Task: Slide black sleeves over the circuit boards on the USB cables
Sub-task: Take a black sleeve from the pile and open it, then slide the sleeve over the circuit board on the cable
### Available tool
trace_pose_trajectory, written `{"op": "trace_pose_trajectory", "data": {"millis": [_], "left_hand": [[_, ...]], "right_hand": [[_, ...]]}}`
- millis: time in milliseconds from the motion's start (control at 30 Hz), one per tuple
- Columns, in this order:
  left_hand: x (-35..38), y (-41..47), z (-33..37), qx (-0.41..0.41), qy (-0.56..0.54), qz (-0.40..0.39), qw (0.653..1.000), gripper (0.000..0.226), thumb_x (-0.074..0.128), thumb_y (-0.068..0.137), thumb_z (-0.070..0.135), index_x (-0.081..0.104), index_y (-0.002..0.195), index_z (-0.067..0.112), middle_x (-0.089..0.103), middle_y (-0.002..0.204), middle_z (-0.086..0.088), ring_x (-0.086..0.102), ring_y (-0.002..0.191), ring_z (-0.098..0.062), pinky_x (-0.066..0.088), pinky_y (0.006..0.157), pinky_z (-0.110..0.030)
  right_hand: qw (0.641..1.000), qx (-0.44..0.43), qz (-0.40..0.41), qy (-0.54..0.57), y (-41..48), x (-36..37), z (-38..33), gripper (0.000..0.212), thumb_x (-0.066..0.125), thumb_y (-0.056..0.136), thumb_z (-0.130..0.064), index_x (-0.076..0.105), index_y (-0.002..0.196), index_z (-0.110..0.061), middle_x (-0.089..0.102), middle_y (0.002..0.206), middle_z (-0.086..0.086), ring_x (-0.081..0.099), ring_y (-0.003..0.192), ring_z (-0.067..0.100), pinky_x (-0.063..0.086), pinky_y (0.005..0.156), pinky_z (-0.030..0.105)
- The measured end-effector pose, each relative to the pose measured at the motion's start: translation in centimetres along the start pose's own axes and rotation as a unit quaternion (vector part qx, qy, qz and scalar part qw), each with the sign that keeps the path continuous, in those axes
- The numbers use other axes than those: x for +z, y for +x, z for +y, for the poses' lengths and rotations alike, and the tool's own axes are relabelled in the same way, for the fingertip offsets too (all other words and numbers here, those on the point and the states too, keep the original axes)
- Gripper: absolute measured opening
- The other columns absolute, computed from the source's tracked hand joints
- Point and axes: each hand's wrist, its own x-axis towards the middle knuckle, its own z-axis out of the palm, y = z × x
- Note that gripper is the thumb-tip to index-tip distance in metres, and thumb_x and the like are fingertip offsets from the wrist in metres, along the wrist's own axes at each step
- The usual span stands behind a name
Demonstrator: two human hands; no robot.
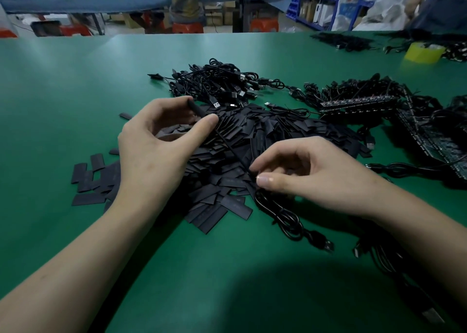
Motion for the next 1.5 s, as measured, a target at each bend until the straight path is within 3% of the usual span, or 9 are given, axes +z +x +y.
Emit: {"op": "trace_pose_trajectory", "data": {"millis": [100,267,467,600,733,900,1033,1300,1500], "left_hand": [[-0.3,0.2,-0.1,-0.003,-0.010,0.015,1.000,0.035,0.087,0.081,0.035,0.075,0.109,0.020,0.078,0.099,0.006,0.073,0.097,-0.005,0.055,0.088,-0.019],[-0.2,0.2,-0.2,-0.005,-0.020,0.025,0.999,0.033,0.085,0.084,0.032,0.074,0.112,0.018,0.077,0.100,0.005,0.073,0.095,-0.004,0.055,0.085,-0.016],[-0.1,0.5,-0.8,-0.025,-0.013,0.011,1.000,0.034,0.075,0.092,0.040,0.073,0.122,0.023,0.076,0.110,0.012,0.070,0.104,0.003,0.053,0.093,-0.016],[0.0,0.5,-1.3,-0.023,0.097,-0.034,0.994,0.047,0.062,0.101,0.041,0.060,0.144,0.021,0.069,0.122,0.019,0.064,0.109,0.007,0.048,0.100,-0.015],[0.5,-0.1,-1.4,0.098,0.295,-0.114,0.944,0.039,0.062,0.100,0.037,0.067,0.135,0.020,0.069,0.126,0.003,0.058,0.119,-0.018,0.046,0.104,-0.039],[0.3,-0.4,-1.1,0.133,0.384,-0.138,0.903,0.039,0.061,0.099,0.042,0.068,0.132,0.023,0.066,0.122,0.003,0.053,0.118,-0.023,0.041,0.098,-0.040],[0.3,-0.4,-1.3,0.133,0.411,-0.163,0.887,0.039,0.058,0.098,0.050,0.070,0.129,0.030,0.064,0.120,0.010,0.052,0.116,-0.018,0.036,0.093,-0.035],[0.5,-0.5,-2.2,0.138,0.406,-0.164,0.888,0.038,0.057,0.098,0.053,0.071,0.126,0.032,0.063,0.117,0.013,0.052,0.116,-0.016,0.034,0.091,-0.032],[0.6,-0.6,-2.3,0.142,0.396,-0.166,0.892,0.038,0.057,0.098,0.052,0.072,0.126,0.031,0.064,0.116,0.013,0.053,0.114,-0.016,0.038,0.095,-0.034]], "right_hand": [[0.997,-0.004,0.014,-0.074,-0.1,0.2,0.0,0.025,0.077,0.076,-0.055,0.078,0.088,-0.033,0.073,0.077,-0.007,0.062,0.062,0.008,0.050,0.058,0.018],[0.980,-0.014,0.008,-0.198,-0.1,0.7,0.0,0.026,0.069,0.077,-0.060,0.074,0.076,-0.034,0.067,0.068,-0.012,0.062,0.060,0.007,0.053,0.061,0.031],[0.997,-0.007,0.046,-0.064,0.1,-0.4,-0.1,0.017,0.065,0.092,-0.032,0.071,0.078,-0.025,0.070,0.068,-0.016,0.062,0.059,-0.002,0.044,0.058,0.011],[0.989,0.044,0.103,0.100,0.7,-1.8,-1.0,0.020,0.050,0.107,-0.021,0.059,0.094,-0.009,0.077,0.081,0.012,0.075,0.064,0.029,0.050,0.044,0.026],[0.988,0.060,0.142,0.001,3.3,-4.5,-2.4,0.020,0.049,0.108,-0.027,0.060,0.098,-0.013,0.077,0.075,0.007,0.069,0.052,0.020,0.047,0.041,0.023],[0.965,0.027,0.188,-0.183,11.6,-6.3,-3.8,0.025,0.053,0.106,-0.028,0.068,0.102,-0.008,0.074,0.074,0.004,0.057,0.044,0.007,0.049,0.043,0.023],[0.949,0.031,0.192,-0.249,19.5,-5.5,-3.9,0.033,0.054,0.105,-0.022,0.070,0.101,0.007,0.075,0.098,0.022,0.055,0.060,0.020,0.056,0.071,0.040],[0.935,0.056,0.175,-0.304,27.3,-3.4,-2.7,0.024,0.060,0.102,-0.024,0.067,0.105,-0.002,0.069,0.110,0.013,0.066,0.100,0.031,0.056,0.095,0.043],[0.923,0.020,0.147,-0.355,25.2,-3.1,-0.6,0.032,0.059,0.093,-0.007,0.068,0.124,-0.013,0.068,0.119,0.011,0.062,0.111,0.031,0.051,0.092,0.035]]}}
